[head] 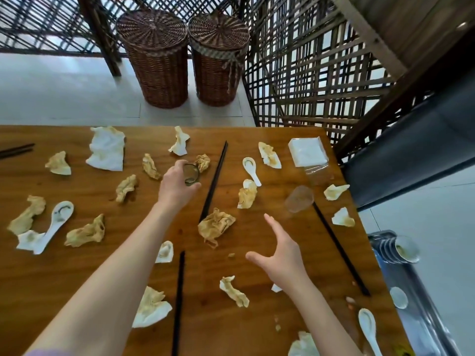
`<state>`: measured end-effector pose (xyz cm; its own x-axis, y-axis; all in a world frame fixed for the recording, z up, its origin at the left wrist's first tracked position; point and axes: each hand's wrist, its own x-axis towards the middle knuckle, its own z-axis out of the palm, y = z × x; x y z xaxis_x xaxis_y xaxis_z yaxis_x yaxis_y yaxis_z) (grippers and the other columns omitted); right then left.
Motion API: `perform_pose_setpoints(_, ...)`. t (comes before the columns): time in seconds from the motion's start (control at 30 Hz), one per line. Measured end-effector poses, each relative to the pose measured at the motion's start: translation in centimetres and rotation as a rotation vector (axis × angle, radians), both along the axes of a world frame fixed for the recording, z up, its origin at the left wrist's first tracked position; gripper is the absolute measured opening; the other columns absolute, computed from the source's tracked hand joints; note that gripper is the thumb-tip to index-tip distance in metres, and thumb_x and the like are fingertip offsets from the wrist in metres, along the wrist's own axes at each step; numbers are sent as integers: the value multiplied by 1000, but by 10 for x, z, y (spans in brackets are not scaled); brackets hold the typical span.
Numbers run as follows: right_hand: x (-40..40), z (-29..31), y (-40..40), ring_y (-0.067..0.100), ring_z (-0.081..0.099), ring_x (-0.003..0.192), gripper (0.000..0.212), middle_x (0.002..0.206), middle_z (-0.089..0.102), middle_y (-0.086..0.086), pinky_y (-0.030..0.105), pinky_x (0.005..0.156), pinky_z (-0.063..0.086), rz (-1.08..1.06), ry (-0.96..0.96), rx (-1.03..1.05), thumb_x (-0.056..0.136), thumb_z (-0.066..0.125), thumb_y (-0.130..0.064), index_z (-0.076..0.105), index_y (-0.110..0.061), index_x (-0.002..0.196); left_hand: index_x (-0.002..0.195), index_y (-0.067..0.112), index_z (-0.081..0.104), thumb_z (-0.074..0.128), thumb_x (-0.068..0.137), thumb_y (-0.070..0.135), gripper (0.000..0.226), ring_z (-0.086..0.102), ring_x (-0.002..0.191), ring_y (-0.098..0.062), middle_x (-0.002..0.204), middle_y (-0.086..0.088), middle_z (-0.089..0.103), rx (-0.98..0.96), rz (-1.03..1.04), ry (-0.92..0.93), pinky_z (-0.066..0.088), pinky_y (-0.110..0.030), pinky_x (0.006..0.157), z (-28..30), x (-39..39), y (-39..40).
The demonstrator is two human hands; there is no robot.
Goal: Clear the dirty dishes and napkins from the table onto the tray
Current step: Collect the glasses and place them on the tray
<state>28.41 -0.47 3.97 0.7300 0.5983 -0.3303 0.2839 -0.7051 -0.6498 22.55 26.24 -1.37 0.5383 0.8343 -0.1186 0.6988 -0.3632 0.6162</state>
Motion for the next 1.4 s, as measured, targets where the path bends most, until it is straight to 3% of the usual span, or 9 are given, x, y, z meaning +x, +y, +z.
perform_pose_setpoints(0.23,0,-2,-5,13,31,137,90,150,32,-11,33,105,35,-1,1,3,70,80,-37,27,-40,143,130,16,43,77,75,24,65,53,115,-25,125,-9,57,-5,-3,-13,45,-36,92,4,-6,-8)
perform_pose_setpoints(0.43,11,3,-17,15,31,138,89,150,33,-9,34,106,34,1,-21,11,70,80,-37,28,-38,143,126,18,49,77,74,26,60,56,109,-21,118,-4,61,25,7,-161,47,-35,92,33,-18,-36)
perform_pose_setpoints(0.63,52,9,-28,17,33,137,85,150,34,-4,35,105,35,-3,-116,12,72,79,-35,31,-32,143,124,17,51,81,70,30,63,58,104,-17,113,-1,64,39,-43,-248,44,-24,88,69,-4,-90)
perform_pose_setpoints(0.93,144,-22,-22,22,22,142,98,157,16,2,36,107,30,89,-213,-29,72,79,-32,17,-29,148,123,19,52,81,70,29,61,57,105,-16,113,1,63,34,80,-198,50,-29,88,67,30,-165)
perform_pose_setpoints(1.1,171,-38,-8,24,34,137,89,150,34,4,37,105,36,156,-179,-59,73,79,-27,28,-21,146,125,19,52,80,71,32,63,57,105,-12,114,3,63,46,147,-189,44,-19,83,60,46,-194)
perform_pose_setpoints(1.23,175,-42,-6,24,48,124,74,136,50,6,32,98,42,153,-181,-18,75,78,-21,41,-16,138,123,20,52,80,70,32,61,56,104,-11,113,3,63,39,145,-174,46,-22,87,56,49,-205)
perform_pose_setpoints(1.4,177,-42,-6,22,54,114,66,126,56,6,26,86,46,163,-154,33,73,79,-18,47,-16,130,125,20,50,81,70,32,65,56,104,-9,114,4,62,46,169,-149,40,-16,82,62,45,-207)
